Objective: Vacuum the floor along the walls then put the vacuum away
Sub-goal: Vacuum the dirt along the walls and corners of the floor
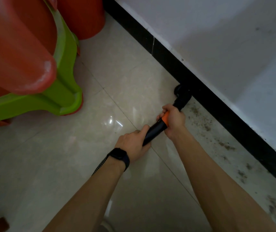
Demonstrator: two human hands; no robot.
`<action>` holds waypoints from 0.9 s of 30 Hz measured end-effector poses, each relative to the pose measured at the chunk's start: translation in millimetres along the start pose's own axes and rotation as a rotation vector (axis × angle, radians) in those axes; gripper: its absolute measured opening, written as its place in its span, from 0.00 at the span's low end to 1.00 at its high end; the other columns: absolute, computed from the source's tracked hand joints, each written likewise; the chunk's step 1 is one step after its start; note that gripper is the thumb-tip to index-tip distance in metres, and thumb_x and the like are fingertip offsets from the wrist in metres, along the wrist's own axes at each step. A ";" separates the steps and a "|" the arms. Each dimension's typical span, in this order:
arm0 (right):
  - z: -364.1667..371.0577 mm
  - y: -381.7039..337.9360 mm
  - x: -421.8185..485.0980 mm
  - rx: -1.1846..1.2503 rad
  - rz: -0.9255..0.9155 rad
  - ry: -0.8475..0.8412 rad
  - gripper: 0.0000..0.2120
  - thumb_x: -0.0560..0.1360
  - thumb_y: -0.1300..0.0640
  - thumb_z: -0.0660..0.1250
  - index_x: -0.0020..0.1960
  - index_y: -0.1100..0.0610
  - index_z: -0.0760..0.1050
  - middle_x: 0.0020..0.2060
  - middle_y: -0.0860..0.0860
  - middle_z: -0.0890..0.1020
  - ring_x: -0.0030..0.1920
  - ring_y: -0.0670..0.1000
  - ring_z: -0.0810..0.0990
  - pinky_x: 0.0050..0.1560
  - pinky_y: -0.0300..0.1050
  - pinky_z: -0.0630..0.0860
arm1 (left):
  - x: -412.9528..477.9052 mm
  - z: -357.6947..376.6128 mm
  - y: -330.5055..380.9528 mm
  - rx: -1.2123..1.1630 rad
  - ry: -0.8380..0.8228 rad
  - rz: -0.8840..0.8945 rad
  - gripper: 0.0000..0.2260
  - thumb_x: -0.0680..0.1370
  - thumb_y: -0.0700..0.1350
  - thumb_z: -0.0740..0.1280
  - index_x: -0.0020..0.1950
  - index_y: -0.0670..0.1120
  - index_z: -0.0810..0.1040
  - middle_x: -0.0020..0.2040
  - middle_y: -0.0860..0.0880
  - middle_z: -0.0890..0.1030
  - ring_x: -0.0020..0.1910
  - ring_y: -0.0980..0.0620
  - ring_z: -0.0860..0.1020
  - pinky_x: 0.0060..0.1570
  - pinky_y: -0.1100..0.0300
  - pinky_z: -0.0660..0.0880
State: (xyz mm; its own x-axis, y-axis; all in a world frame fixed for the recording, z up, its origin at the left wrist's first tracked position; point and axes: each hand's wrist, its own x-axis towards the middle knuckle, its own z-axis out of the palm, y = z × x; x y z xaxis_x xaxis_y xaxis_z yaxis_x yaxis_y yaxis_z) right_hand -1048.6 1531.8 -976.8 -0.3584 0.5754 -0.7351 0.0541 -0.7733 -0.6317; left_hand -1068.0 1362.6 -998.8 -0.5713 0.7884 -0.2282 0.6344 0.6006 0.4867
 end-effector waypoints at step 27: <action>-22.2 24.5 -47.2 0.211 0.056 0.124 0.09 0.75 0.70 0.65 0.41 0.59 0.70 0.25 0.51 0.72 0.22 0.49 0.70 0.26 0.41 0.73 | -27.5 -42.8 5.4 0.310 -0.305 0.150 0.17 0.79 0.58 0.60 0.62 0.51 0.60 0.48 0.47 0.78 0.37 0.43 0.77 0.34 0.56 0.67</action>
State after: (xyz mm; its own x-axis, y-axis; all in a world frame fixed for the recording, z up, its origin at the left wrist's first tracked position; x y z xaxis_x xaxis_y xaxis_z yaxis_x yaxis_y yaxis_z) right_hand -1009.7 1491.6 -963.0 -0.2428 0.5483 -0.8002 -0.1294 -0.8359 -0.5335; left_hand -1071.1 1338.4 -953.9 -0.3113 0.8451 -0.4346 0.8508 0.4516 0.2687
